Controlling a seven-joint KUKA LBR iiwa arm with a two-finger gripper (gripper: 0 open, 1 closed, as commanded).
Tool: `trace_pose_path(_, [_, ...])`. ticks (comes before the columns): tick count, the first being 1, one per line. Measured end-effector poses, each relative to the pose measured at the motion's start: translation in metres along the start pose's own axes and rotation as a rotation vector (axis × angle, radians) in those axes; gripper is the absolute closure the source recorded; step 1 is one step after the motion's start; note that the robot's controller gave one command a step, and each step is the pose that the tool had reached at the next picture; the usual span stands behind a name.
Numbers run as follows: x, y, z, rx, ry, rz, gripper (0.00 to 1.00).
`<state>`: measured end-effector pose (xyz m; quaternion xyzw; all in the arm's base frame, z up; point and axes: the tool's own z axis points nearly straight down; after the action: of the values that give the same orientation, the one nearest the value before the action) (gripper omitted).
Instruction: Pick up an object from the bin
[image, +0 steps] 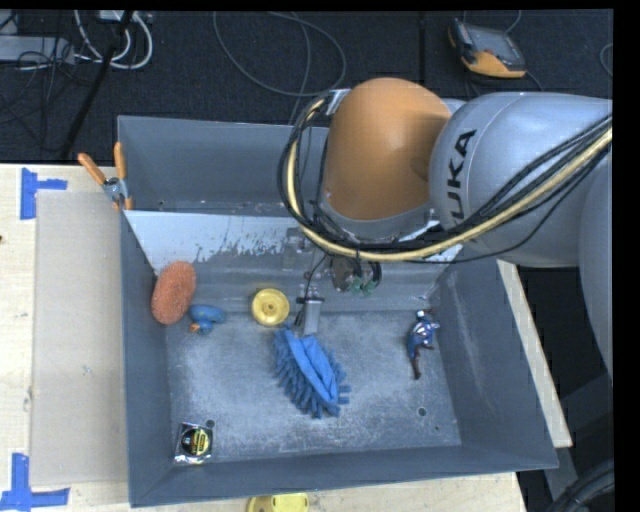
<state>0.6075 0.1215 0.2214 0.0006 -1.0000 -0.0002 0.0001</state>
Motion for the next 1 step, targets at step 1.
trace_pose_path(1, [0.0163,-0.0271,0.0642,0.000,-0.001,0.100,0.00])
